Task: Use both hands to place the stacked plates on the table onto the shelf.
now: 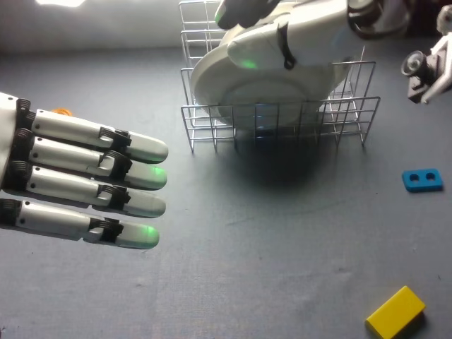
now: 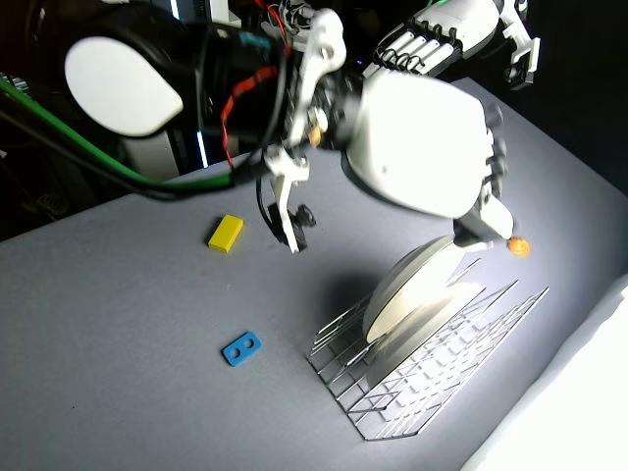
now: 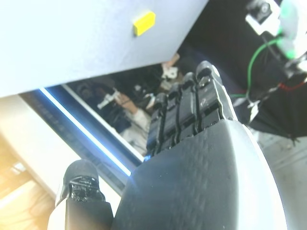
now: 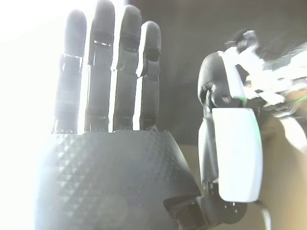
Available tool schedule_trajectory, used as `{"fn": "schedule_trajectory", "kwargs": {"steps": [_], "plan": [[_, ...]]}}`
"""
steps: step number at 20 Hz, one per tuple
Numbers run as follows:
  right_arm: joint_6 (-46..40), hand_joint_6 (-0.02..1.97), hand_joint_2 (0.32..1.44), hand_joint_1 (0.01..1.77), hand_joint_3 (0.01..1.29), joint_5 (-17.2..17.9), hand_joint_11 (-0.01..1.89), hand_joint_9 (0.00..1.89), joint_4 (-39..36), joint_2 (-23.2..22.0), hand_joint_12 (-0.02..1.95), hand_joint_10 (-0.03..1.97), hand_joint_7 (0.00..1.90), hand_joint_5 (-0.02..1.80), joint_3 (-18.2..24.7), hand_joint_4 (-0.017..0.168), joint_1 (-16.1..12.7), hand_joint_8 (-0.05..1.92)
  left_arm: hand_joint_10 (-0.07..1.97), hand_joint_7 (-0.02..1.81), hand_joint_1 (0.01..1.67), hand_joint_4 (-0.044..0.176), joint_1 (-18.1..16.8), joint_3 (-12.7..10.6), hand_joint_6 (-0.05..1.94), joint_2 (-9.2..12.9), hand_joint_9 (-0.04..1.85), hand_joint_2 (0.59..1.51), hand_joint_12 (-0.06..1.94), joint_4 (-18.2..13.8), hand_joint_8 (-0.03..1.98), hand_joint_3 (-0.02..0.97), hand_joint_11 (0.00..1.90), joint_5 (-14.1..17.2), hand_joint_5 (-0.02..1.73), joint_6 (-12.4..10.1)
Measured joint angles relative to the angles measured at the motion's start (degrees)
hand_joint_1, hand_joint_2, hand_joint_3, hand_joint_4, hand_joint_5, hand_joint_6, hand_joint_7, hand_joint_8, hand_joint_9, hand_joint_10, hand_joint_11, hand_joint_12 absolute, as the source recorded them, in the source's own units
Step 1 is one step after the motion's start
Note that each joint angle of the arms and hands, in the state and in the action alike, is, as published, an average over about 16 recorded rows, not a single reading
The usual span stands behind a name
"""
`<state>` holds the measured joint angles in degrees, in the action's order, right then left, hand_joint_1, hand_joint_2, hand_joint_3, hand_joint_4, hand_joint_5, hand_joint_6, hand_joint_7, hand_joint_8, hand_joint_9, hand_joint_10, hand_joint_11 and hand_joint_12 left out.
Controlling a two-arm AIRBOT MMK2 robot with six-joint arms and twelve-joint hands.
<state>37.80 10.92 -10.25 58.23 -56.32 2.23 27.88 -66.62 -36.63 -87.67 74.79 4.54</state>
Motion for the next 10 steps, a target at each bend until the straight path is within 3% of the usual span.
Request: {"fn": "schedule_trajectory", "kwargs": {"steps": [4, 10], "plan": [[6.0, 0.8, 1.14, 0.43, 0.01, 1.3, 0.79, 0.99, 0.0, -3.4, 1.49, 0.78, 1.03, 0.86, 6.0, -0.003, 0.5, 0.66, 0.75, 0.56, 0.03, 0.0, -0.2, -0.1, 0.6, 0.0, 0.5, 1.133, 0.86, 0.0, 0.65, 0.02, 0.39, 0.0, 0.48, 0.0], [10.1, 1.27, 1.13, 0.38, 0.01, 2.3, 1.01, 1.06, 0.0, -6.2, 1.67, 1.21, 1.08, 0.9, 10.7, -0.002, 1.4, 1.09, 1.23, 0.88, 0.04, 0.001, -0.4, -0.2, 0.99, 0.0, 0.81, 1.161, 1.4, 0.0, 1.08, 0.02, 0.66, 0.0, 0.75, 0.0]]}}
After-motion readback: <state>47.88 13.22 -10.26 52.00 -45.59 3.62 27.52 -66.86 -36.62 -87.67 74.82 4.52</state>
